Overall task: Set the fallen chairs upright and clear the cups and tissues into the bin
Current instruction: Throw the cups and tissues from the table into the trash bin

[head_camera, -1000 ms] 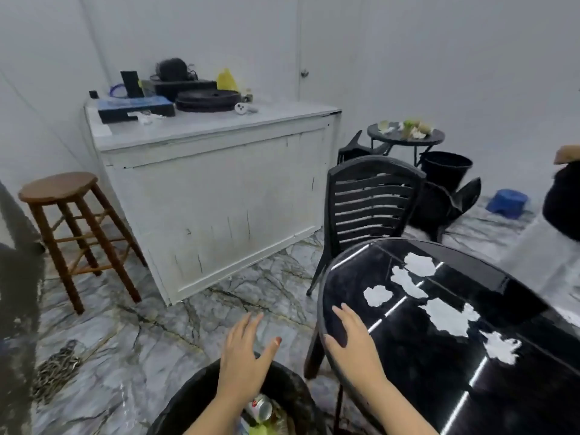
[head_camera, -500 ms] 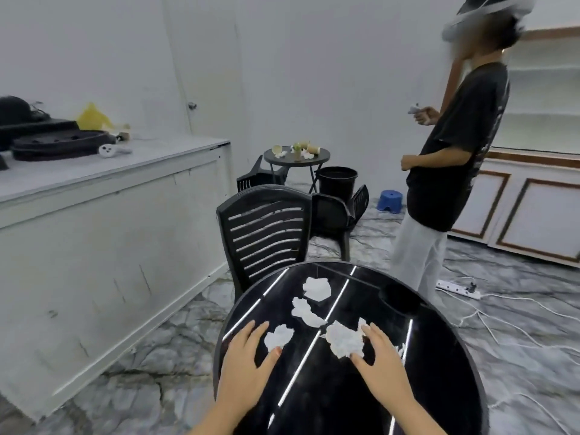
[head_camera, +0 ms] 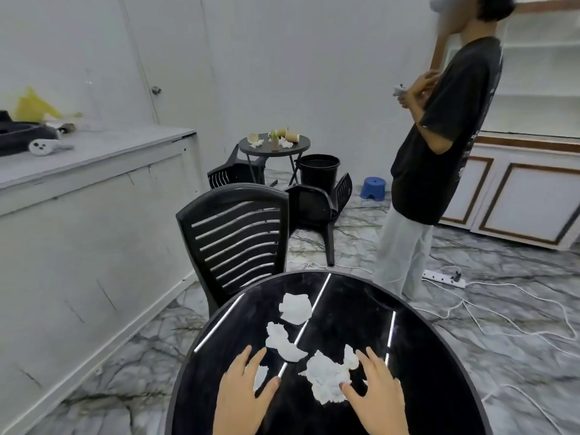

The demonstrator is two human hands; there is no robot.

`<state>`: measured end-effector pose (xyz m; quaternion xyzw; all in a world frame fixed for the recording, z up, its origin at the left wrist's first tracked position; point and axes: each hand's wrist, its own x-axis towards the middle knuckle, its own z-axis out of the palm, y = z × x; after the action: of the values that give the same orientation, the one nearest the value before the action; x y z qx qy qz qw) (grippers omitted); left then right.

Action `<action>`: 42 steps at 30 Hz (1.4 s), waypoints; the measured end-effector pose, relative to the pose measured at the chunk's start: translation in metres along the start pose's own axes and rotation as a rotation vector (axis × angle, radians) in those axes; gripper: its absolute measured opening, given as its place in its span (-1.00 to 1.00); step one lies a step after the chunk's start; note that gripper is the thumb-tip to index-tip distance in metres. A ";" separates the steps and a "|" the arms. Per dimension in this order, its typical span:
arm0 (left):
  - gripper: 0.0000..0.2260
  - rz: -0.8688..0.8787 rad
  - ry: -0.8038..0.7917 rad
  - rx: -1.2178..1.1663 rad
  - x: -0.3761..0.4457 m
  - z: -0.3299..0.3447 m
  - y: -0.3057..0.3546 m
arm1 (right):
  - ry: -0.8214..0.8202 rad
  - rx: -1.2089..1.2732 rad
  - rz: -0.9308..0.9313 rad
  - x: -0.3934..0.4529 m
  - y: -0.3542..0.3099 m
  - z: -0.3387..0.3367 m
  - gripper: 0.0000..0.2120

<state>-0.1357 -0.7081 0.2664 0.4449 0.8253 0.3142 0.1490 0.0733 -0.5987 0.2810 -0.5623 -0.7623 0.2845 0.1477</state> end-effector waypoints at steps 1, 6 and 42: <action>-0.14 -0.003 -0.007 0.023 0.005 0.005 -0.007 | 0.002 -0.018 0.029 0.002 0.000 0.004 -0.31; -0.04 -0.017 -0.092 0.131 0.022 0.024 -0.027 | -0.071 -0.065 0.075 0.013 -0.002 0.026 -0.09; -0.56 -0.163 0.205 -0.116 -0.078 -0.041 -0.080 | -0.115 0.280 -0.323 -0.033 -0.075 0.071 -0.76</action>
<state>-0.1646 -0.8210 0.2425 0.3326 0.8501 0.3920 0.1144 -0.0127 -0.6645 0.2724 -0.3895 -0.8027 0.3920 0.2243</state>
